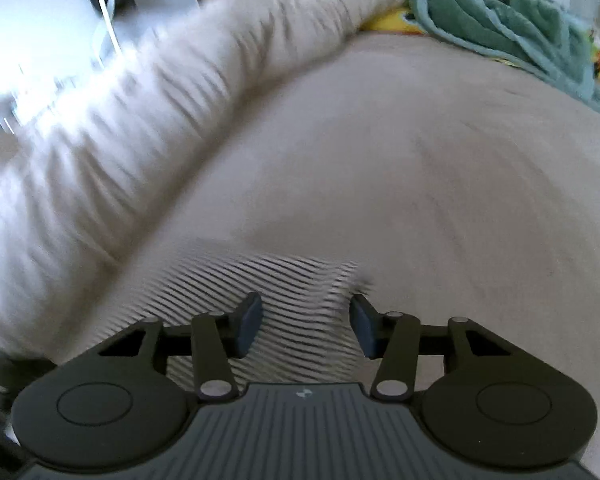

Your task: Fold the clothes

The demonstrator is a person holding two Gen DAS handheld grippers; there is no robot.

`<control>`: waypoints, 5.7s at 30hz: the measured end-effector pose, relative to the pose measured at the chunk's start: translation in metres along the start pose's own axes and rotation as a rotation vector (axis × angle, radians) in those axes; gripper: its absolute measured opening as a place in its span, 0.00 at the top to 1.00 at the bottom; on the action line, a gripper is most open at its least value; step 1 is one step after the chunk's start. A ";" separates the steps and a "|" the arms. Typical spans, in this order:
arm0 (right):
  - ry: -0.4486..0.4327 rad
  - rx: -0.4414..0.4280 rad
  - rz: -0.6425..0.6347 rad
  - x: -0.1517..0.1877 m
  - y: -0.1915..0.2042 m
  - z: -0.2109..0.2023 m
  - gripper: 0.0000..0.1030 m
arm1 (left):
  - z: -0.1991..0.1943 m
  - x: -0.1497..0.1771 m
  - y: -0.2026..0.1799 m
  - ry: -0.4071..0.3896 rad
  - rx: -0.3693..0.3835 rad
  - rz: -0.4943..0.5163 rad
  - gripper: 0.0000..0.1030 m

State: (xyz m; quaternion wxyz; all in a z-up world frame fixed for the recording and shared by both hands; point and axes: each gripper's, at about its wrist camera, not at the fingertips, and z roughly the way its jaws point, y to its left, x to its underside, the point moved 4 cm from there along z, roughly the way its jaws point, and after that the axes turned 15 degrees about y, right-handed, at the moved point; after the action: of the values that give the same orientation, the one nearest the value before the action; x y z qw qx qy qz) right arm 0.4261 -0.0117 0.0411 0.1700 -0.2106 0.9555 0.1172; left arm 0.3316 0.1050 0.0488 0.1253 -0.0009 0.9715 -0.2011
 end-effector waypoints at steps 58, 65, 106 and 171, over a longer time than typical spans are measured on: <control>0.016 -0.344 0.262 0.015 -0.008 0.011 0.12 | -0.018 0.011 0.054 -0.055 -0.045 -0.095 0.12; -0.067 0.041 -0.056 0.044 0.008 -0.013 0.03 | -0.040 0.030 0.077 -0.106 0.013 -0.233 0.09; -0.058 0.130 -0.137 -0.003 0.026 0.024 0.00 | -0.055 0.021 0.046 -0.207 0.060 -0.149 0.13; -0.205 0.122 -0.061 0.278 -0.011 -0.051 0.00 | 0.014 0.214 -0.026 -0.435 -0.475 -0.086 0.00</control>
State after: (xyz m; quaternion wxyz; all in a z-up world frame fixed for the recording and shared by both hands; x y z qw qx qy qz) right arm 0.1795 -0.1379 -0.0178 0.2827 -0.2156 0.9317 0.0746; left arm 0.1265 0.0641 -0.0054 0.3178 -0.1142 0.9408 0.0310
